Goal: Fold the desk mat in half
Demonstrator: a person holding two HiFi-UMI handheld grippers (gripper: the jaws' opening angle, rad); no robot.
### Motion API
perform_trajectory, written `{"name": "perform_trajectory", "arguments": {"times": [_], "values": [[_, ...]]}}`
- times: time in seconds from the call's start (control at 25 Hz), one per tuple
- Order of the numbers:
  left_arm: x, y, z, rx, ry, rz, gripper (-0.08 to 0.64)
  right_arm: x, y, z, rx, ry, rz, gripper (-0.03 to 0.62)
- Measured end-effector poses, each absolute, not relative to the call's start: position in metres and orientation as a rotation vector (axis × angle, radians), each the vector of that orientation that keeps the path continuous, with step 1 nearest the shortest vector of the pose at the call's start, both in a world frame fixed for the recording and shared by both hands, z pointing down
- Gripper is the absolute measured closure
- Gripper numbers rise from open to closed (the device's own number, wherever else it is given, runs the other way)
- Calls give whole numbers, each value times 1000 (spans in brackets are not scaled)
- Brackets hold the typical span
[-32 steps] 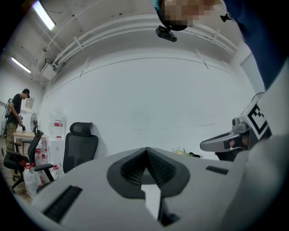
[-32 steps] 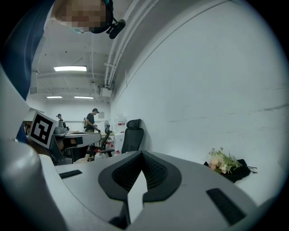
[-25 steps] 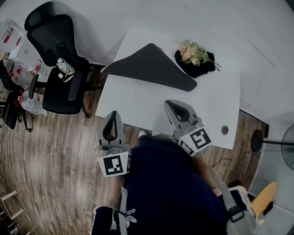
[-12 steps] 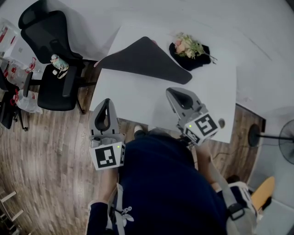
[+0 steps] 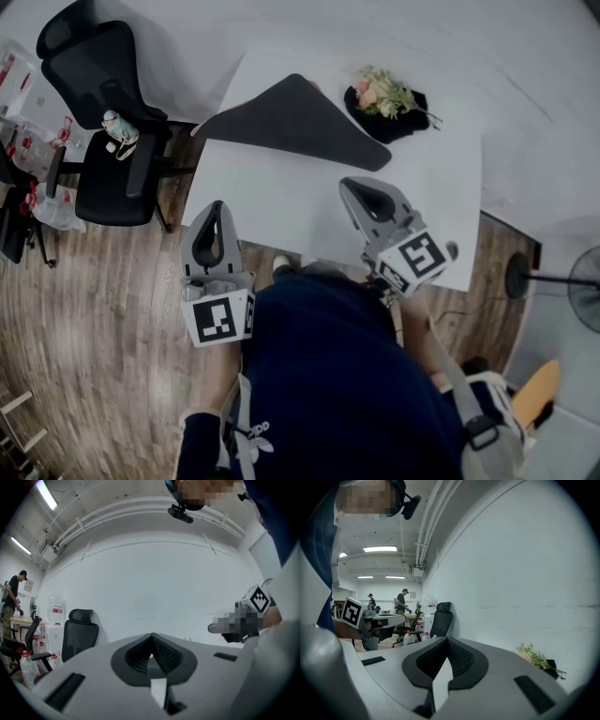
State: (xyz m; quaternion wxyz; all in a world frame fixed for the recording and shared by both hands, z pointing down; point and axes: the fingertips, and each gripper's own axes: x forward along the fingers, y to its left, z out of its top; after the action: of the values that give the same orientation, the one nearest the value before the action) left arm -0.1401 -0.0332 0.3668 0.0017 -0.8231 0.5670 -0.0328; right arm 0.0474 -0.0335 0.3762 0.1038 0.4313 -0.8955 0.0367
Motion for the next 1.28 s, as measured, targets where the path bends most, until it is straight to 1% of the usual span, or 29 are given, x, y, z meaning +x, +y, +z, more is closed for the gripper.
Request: {"name": "perform_trajectory", "arguments": {"times": [0.12, 0.28, 0.84, 1.28], "values": [[-141, -33, 366, -2585, 1782, -102, 558, 50, -34, 375, 1270, -2633, 66, 589], [-143, -33, 367, -2584, 1788, -94, 558, 51, -32, 374, 1273, -2618, 109, 589], [-146, -37, 367, -2596, 1802, -69, 558, 50, -31, 376, 1284, -2585, 97, 589], [-152, -41, 365, -2595, 1814, -44, 558, 64, -37, 372, 1334, -2592, 66, 589]]}}
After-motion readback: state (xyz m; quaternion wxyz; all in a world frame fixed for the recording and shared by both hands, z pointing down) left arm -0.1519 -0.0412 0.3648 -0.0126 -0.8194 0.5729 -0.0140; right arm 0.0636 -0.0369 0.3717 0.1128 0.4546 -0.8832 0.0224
